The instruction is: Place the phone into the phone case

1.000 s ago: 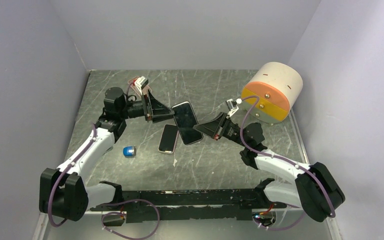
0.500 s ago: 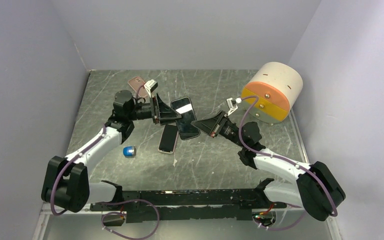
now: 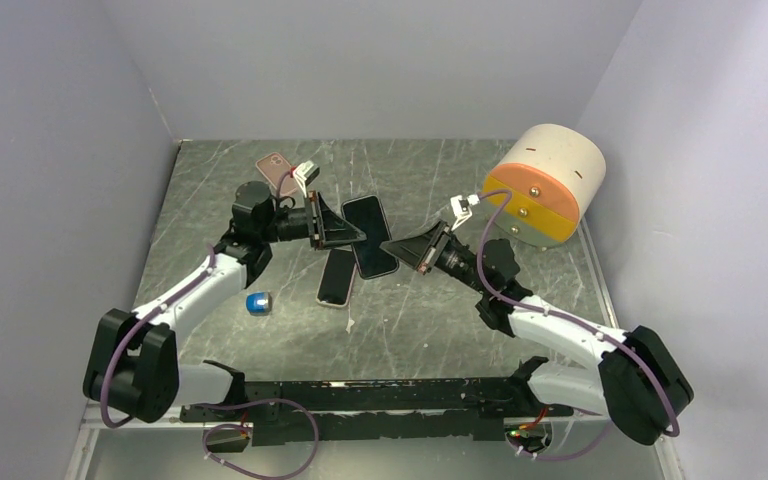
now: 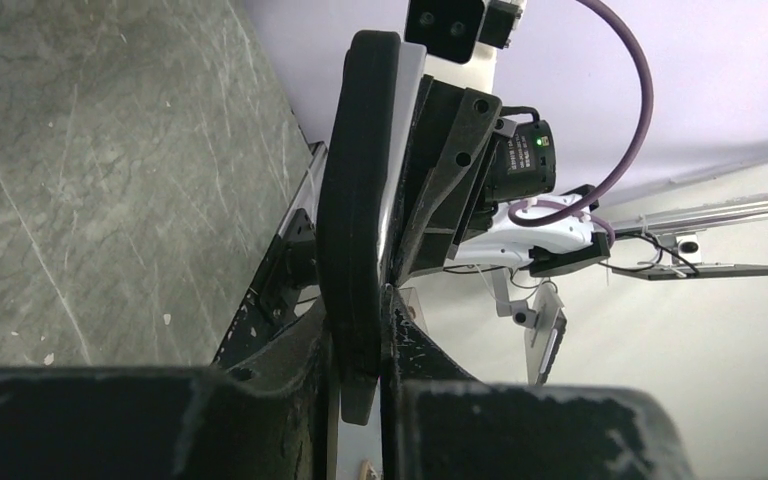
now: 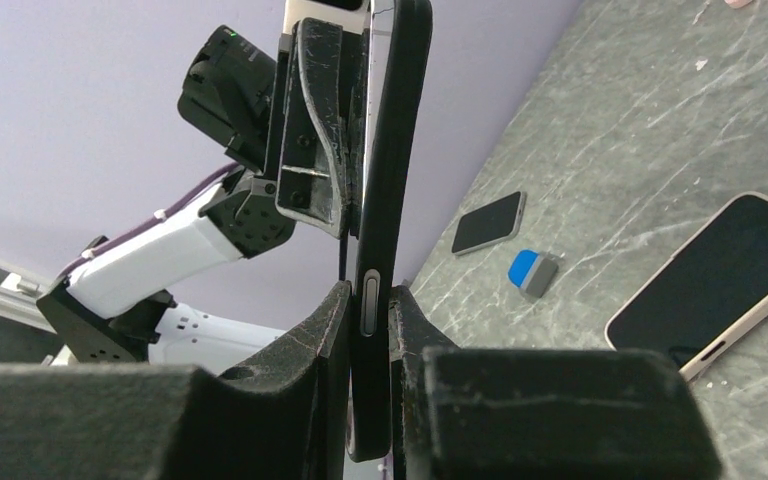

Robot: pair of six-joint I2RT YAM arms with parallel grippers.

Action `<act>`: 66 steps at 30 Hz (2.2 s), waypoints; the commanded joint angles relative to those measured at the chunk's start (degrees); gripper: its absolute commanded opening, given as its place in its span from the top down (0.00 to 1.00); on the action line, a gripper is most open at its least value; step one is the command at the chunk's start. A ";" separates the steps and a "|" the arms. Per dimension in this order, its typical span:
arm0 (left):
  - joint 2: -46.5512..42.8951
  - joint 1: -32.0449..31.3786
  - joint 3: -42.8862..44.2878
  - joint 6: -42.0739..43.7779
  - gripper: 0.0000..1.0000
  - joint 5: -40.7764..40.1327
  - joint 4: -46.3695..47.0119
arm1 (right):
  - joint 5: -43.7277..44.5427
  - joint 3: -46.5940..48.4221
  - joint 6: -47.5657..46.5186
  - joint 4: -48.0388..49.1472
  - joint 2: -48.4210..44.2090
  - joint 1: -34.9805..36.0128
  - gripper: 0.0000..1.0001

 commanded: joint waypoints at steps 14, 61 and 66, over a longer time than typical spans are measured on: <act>-10.26 -0.39 -3.55 9.67 0.97 5.42 10.14 | -7.89 5.81 -5.64 -1.21 -3.16 1.04 0.61; -5.26 -1.18 7.11 33.01 0.97 6.08 -27.81 | -10.73 20.08 -18.00 -23.05 -1.42 -3.31 0.90; -8.15 -1.18 3.87 24.70 0.97 7.97 -13.42 | -14.25 17.95 -15.07 -20.27 -0.62 -3.35 0.62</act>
